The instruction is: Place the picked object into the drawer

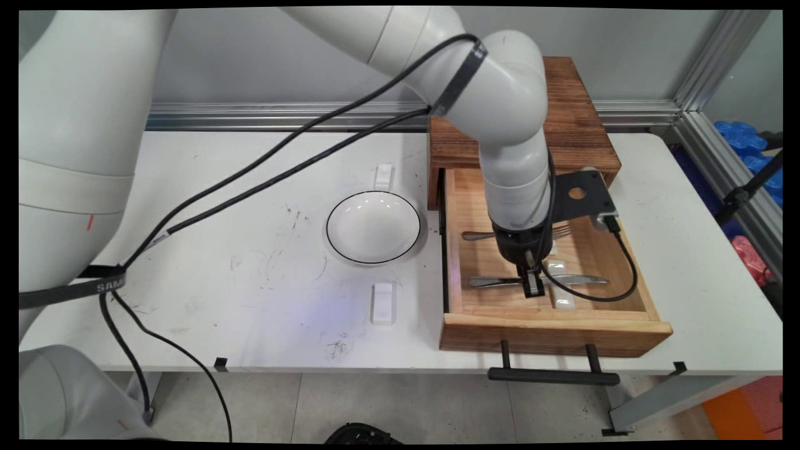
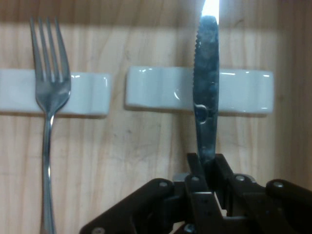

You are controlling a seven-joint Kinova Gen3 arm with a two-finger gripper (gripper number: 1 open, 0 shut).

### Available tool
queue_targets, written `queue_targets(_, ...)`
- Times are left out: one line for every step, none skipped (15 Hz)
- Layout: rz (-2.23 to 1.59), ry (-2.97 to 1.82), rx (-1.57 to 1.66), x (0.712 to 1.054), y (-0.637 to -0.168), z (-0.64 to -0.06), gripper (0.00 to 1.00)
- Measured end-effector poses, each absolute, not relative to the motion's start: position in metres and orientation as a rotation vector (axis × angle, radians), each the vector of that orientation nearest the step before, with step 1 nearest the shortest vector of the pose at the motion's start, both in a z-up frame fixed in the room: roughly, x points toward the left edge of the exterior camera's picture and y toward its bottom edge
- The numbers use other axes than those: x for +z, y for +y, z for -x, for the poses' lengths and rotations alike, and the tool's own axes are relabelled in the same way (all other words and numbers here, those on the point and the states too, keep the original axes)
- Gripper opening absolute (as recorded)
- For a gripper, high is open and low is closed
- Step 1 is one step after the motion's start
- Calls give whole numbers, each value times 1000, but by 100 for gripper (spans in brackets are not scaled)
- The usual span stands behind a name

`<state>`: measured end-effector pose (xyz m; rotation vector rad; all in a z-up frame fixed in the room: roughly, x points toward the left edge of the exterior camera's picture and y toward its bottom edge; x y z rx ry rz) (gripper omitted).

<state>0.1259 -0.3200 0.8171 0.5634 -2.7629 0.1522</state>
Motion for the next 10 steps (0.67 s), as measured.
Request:
queue_targets(-562, -2764, 154, 815, -321, -125, 0)
queue_targets(-561, -2764, 155, 813, -322, -125, 0)
queue_targets(-559, -2765, 158, 811, -322, -124, 0)
queue_targets(-557, -2765, 160, 808, -323, -123, 0)
queue_targets(-555, -2766, 163, 806, -324, -123, 0)
queue_targets(-554, -2767, 165, 805, -325, -123, 0)
queue_targets(-554, -2768, 169, 803, -325, -123, 0)
queue_targets(-553, -2768, 171, 802, -326, -122, 100)
queue_targets(-552, -2767, 174, 801, -327, -122, 100)
queue_targets(-551, -2766, 176, 801, -327, -122, 100)
